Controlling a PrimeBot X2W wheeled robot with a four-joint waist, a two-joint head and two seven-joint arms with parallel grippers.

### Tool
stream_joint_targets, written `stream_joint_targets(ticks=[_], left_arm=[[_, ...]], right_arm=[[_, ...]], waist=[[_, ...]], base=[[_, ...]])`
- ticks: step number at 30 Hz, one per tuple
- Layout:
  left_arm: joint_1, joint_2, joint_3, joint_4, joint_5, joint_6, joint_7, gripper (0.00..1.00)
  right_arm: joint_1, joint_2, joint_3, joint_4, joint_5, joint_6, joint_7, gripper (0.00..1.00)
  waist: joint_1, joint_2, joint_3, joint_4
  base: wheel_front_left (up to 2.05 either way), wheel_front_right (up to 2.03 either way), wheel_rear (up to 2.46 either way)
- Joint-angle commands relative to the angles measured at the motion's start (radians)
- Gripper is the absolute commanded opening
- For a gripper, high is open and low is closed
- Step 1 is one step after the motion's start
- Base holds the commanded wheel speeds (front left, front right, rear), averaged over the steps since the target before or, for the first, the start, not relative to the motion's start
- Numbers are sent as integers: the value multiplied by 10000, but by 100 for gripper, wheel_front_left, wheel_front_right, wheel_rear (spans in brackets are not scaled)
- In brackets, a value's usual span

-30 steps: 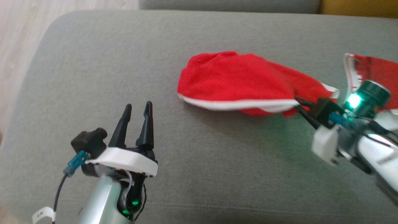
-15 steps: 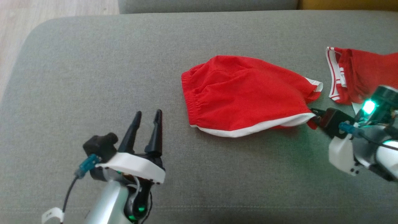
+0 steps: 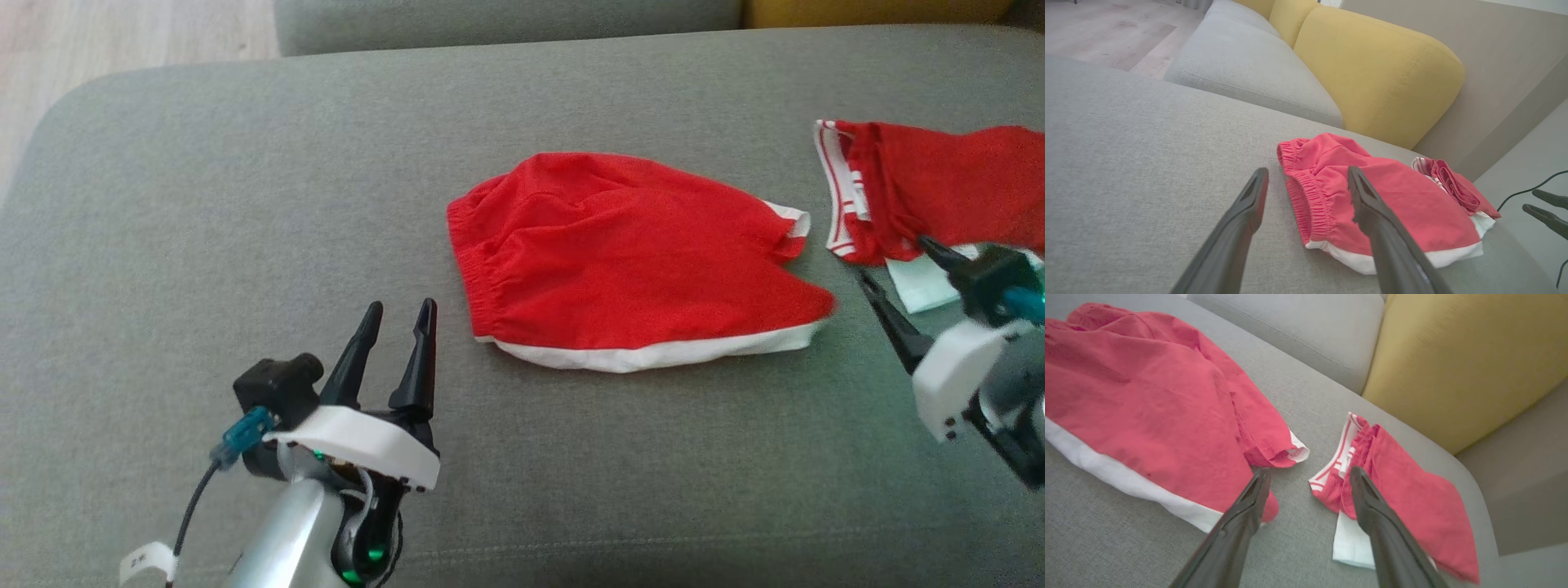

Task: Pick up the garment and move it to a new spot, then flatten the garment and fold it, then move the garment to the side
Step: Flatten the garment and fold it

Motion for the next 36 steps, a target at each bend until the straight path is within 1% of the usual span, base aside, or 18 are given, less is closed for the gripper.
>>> stream_joint_targets(ticks=[1, 5, 7, 8, 11, 13, 14, 18, 26, 28, 30, 36], left_arm=[[-428, 80, 232, -265, 39, -60, -59, 100], [-440, 80, 149, -205, 13, -70, -59, 100], [-441, 80, 137, -160, 18, -66, -59, 100], [-441, 80, 137, -160, 18, -66, -59, 100], [-416, 80, 143, -18, 44, -79, -59, 100], [-395, 80, 145, 143, 122, -87, -59, 100], [-393, 80, 159, 310, 197, -123, -59, 100], [-455, 88, 59, 928, 391, -277, -59, 100], [-1234, 267, -489, 2410, 858, -648, 91, 100], [-1450, 236, -560, 2701, 583, -867, 138, 100], [-1707, 215, -628, 2989, 392, -983, 147, 100], [-2384, 285, -775, 3943, 558, -1030, 78, 100]], right_arm=[[570, 303, -967, -328, -305, 65, -126, 100], [1664, 1653, -2807, -704, -894, 65, -275, 100], [2092, 2390, -3483, -927, -1080, 65, -519, 100], [2092, 2390, -3483, -927, -1080, 65, -519, 100], [2538, 3422, -4116, -1256, -1362, 65, -935, 100], [2721, 3931, -4219, -1391, -1442, 65, -1166, 100], [2790, 4297, -4329, -1465, -1496, 65, -1361, 100], [2774, 4655, -4441, -1488, -1666, 65, -1606, 100], [2513, 4898, -4403, -1468, -1808, 65, -1745, 100], [2478, 4920, -4391, -1431, -1828, 65, -1760, 100], [2444, 4948, -4379, -1393, -1845, 65, -1775, 100], [2330, 5016, -4401, -1297, -1896, 65, -1807, 100]], waist=[[0, -1, -77, -179], [0, -1, -102, -387], [0, -1, -106, -477], [0, -1, -106, -477], [0, -1, -119, -598], [0, -1, -114, -664], [0, -1, -97, -715], [0, -1, -73, -795], [0, -1, 214, -1086], [0, -1, 303, -1174], [0, -1, 390, -1264], [0, -1, 553, -1482]], base=[[0, 0, 0], [0, 0, 0], [0, 0, 0], [0, 0, 0], [0, 0, 0], [0, 0, 0], [0, 0, 0], [0, 0, 0], [0, 0, 0], [0, 0, 0], [0, 0, 0], [0, 0, 0]])
